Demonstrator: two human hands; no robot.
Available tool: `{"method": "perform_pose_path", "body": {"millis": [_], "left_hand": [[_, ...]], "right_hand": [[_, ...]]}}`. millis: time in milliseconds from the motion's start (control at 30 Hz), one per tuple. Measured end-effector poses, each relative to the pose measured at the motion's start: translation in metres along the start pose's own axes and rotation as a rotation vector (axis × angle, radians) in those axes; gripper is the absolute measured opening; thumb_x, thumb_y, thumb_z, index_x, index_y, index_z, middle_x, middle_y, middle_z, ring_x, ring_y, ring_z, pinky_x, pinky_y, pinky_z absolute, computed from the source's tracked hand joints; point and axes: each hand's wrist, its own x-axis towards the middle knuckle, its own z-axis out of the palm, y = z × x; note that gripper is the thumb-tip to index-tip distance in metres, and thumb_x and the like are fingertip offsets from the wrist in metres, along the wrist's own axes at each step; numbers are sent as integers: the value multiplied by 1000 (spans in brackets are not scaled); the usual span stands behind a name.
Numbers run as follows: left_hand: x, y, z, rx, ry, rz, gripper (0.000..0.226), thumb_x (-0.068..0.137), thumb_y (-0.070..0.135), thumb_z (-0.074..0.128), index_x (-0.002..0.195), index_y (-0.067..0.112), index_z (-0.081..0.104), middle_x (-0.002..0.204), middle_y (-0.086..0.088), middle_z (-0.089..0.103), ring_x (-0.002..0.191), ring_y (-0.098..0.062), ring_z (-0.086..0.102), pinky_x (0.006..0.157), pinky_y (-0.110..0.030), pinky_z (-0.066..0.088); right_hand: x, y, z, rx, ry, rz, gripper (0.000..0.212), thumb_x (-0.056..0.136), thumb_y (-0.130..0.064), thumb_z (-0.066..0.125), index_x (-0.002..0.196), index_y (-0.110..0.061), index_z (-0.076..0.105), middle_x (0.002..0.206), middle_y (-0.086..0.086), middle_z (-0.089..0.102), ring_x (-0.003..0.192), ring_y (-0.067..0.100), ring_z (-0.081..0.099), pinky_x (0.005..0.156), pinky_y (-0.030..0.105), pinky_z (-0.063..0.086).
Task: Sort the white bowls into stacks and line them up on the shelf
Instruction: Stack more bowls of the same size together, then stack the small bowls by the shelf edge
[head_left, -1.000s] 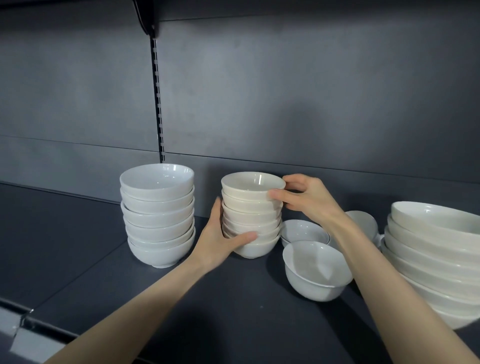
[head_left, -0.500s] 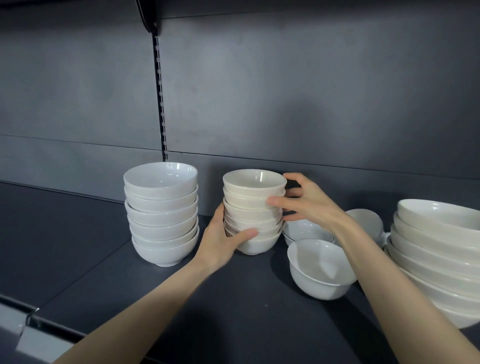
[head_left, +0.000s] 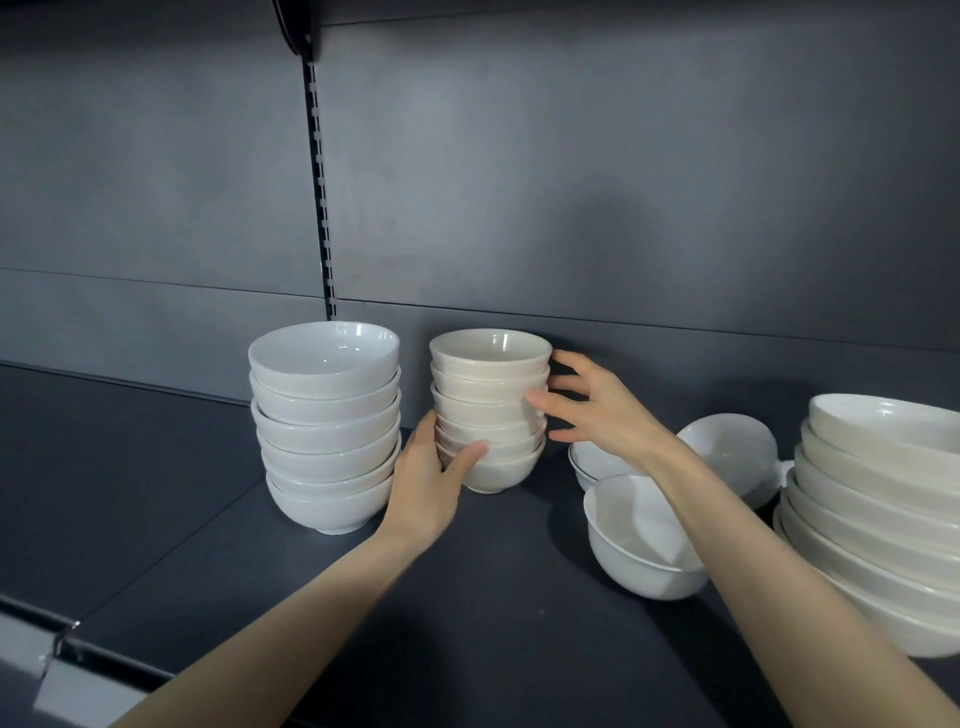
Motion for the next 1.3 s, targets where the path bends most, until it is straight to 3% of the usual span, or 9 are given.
{"method": "perform_pose_path", "body": {"millis": [167, 500, 633, 733, 867, 967, 1067, 1200, 1300], "left_hand": [[5, -8, -1, 82, 4, -6, 56, 87, 35, 65, 136, 16, 45, 131, 2, 59, 121, -16, 54, 106, -42, 42], [-7, 4, -2, 212, 40, 10, 46, 91, 26, 62, 131, 9, 50, 127, -6, 57, 114, -19, 55, 103, -39, 42], [-25, 18, -4, 258, 30, 72, 26, 91, 22, 61, 114, 9, 59, 116, -4, 54, 107, -18, 58, 96, -33, 46], [-37, 33, 0, 211, -89, 102, 13, 92, 22, 60, 101, 12, 62, 106, 1, 62, 94, -12, 60, 80, -20, 45], [-44, 41, 13, 143, -322, 64, 23, 91, 27, 62, 110, 14, 62, 108, 3, 64, 87, -4, 59, 68, -3, 42], [-45, 40, 22, 81, -455, 22, 34, 89, 30, 64, 119, 14, 58, 116, 0, 61, 89, -6, 60, 77, -11, 49], [-47, 42, 28, 9, -555, -39, 36, 90, 32, 62, 122, 17, 54, 121, -1, 57, 100, -14, 61, 88, -34, 55], [-43, 42, 34, -52, -685, -49, 15, 92, 32, 60, 100, 38, 50, 116, 6, 56, 103, -9, 59, 90, -36, 54], [-35, 35, 39, -83, -749, -54, 18, 92, 32, 59, 109, 35, 51, 123, 6, 57, 110, -4, 55, 90, -34, 54]], "right_hand": [[2, 4, 3, -13, 0, -6, 63, 88, -20, 67, 143, -26, 37, 127, -1, 52, 115, 15, 55, 82, 34, 56], [-9, -5, 2, -198, 27, -17, 63, 87, -25, 69, 142, -20, 40, 135, 4, 51, 113, 22, 58, 87, 35, 54], [-31, -14, -11, -331, 122, -46, 57, 85, -31, 70, 136, -19, 48, 134, 6, 54, 114, 20, 58, 96, 30, 46], [-58, -18, -22, -384, 196, -40, 47, 86, -32, 69, 129, -19, 56, 130, 2, 58, 111, 15, 59, 93, 25, 44], [-96, -18, -32, -422, 235, -12, 43, 87, -30, 68, 126, -17, 57, 124, -6, 58, 113, 13, 56, 90, 21, 41], [-122, -13, -34, -409, 262, 23, 43, 88, -30, 67, 127, -16, 56, 111, -20, 52, 116, 12, 53, 93, 22, 40], [-143, -4, -30, -460, 273, 80, 46, 86, -35, 68, 127, -18, 56, 124, -10, 58, 118, 13, 54, 98, 27, 42], [-168, 8, -22, -496, 347, 146, 53, 79, -43, 72, 125, -22, 58, 118, -7, 64, 109, 14, 58, 97, 37, 48], [-180, 19, -11, -450, 391, 197, 63, 77, -37, 76, 132, -20, 52, 119, -4, 61, 109, 13, 57, 96, 33, 48]]}}
